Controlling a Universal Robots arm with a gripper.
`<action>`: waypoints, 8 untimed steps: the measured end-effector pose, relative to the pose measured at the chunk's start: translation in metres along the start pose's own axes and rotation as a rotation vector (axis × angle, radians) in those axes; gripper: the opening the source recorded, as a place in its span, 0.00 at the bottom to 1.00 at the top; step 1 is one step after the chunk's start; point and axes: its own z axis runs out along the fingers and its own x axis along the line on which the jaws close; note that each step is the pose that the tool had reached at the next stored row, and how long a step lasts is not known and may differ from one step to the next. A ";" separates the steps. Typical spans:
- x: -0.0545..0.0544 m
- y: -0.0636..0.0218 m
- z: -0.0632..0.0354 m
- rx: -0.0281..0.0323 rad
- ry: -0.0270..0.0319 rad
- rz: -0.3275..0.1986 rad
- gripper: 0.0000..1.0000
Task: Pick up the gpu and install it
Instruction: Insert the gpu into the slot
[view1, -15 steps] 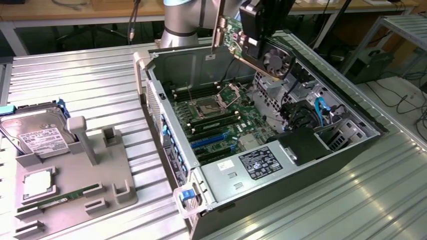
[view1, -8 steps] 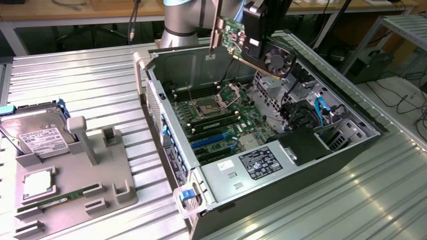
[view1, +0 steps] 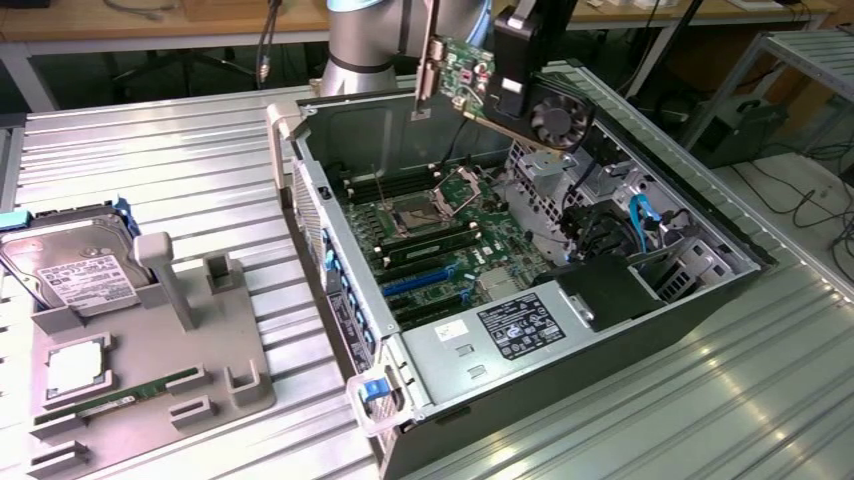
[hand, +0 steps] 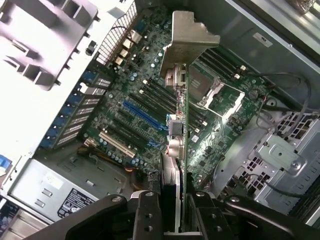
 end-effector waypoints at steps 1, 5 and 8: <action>0.000 0.0000 0.0000 -0.0003 -0.0010 -0.022 0.27; 0.000 0.0000 0.0000 -0.0012 -0.0041 -0.089 0.27; 0.000 -0.0001 0.0000 -0.0017 -0.0060 -0.129 0.27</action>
